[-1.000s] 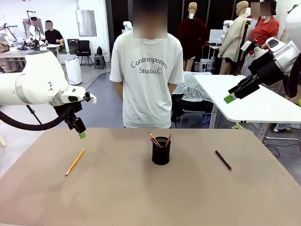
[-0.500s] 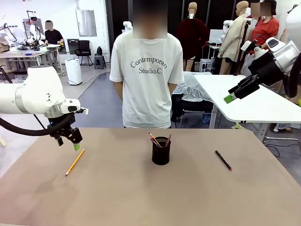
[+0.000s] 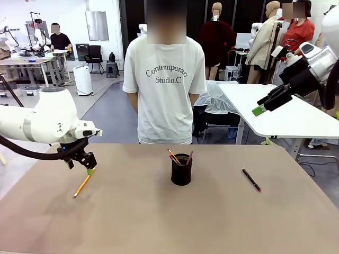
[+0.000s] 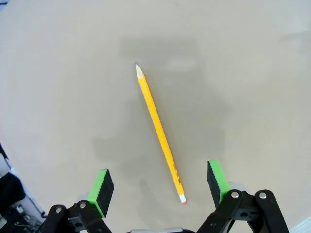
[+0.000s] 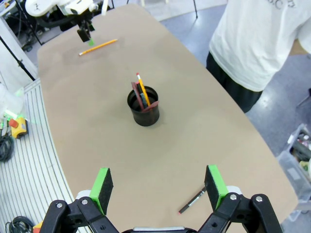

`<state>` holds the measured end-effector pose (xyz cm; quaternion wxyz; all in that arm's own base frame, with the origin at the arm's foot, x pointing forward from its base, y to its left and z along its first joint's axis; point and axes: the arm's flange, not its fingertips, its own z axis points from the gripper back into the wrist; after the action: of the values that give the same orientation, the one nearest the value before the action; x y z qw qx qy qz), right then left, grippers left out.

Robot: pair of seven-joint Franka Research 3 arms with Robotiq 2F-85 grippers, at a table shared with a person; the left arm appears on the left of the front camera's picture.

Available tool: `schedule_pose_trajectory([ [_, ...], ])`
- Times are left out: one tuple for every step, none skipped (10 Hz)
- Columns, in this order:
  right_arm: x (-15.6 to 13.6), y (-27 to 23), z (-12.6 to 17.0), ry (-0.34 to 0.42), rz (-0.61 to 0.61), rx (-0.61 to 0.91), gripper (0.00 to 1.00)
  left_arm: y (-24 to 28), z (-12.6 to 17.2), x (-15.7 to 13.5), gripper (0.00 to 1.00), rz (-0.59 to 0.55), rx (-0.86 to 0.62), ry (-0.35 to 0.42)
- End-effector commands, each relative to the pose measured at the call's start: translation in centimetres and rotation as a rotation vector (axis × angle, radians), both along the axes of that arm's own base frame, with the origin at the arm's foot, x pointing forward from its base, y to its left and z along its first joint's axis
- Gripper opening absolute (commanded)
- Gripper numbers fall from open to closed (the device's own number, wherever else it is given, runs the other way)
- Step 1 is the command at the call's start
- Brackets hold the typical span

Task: Place the pens into the pen holder.
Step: Pick up a writing instrument from the table and place it into the Pen holder.

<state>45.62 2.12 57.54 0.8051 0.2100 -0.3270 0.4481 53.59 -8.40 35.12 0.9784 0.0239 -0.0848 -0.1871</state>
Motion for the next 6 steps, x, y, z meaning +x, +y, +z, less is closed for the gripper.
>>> schedule_pose_trajectory([
  [0.0, 0.0, 0.1, -0.001, 0.003, 0.004, 1.00, -1.4, -0.8, 1.4, 1.00, 0.024, 0.050, -0.014],
  [0.0, 0.0, 0.1, -0.001, 0.003, 0.004, 1.00, -1.6, -0.9, 2.0, 1.00, 0.029, 0.040, -0.011],
  [0.0, 0.0, 0.1, -0.001, 0.003, 0.004, 1.00, -1.2, -0.7, 2.4, 1.00, 0.028, 0.017, 0.009],
  [0.0, 0.0, 0.1, -0.001, 0.003, 0.004, 1.00, -1.3, -1.0, 1.1, 1.00, 0.005, 0.026, -0.009],
  [0.0, 0.0, 0.1, -0.001, 0.003, 0.004, 1.00, -1.3, -1.0, 1.1, 1.00, 0.005, 0.026, -0.009],
  [0.0, 0.0, 0.1, -0.001, 0.003, 0.004, 1.00, -1.3, -1.0, 1.1, 1.00, 0.005, 0.026, -0.009],
])
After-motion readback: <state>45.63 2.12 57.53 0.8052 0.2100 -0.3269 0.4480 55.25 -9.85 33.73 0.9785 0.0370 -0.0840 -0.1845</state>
